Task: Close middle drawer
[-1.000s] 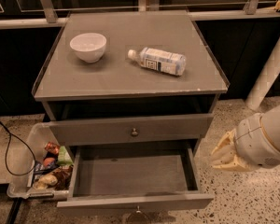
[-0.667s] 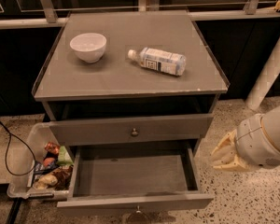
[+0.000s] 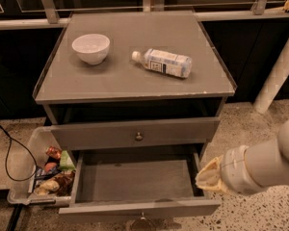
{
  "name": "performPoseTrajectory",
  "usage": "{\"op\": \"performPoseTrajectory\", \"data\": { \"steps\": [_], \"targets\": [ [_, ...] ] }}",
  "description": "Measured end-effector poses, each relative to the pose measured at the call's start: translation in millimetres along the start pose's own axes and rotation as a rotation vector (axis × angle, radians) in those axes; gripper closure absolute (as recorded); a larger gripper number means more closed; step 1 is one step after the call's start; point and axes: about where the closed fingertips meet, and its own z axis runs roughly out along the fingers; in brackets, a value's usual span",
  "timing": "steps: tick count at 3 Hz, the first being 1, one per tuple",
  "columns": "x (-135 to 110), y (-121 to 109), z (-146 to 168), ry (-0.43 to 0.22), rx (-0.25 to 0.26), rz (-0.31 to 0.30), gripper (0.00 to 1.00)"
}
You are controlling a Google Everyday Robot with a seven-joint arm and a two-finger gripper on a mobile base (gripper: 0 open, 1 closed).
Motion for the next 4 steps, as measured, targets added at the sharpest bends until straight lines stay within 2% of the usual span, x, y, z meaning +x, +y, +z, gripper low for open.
{"op": "performPoseTrajectory", "data": {
  "steps": [1,2,3,4],
  "targets": [
    [16.2,-4.0,49.1,-0.049,0.050,0.021,1.00],
    [43.4,-28.5,99.1,-0.061,0.087,0.049,1.00],
    [43.5,-28.5,99.3,-0.061,0.087,0.049,1.00],
    [58.7,-24.2,131.8,-0.040,0.033,0.095,1.00]
  ]
}}
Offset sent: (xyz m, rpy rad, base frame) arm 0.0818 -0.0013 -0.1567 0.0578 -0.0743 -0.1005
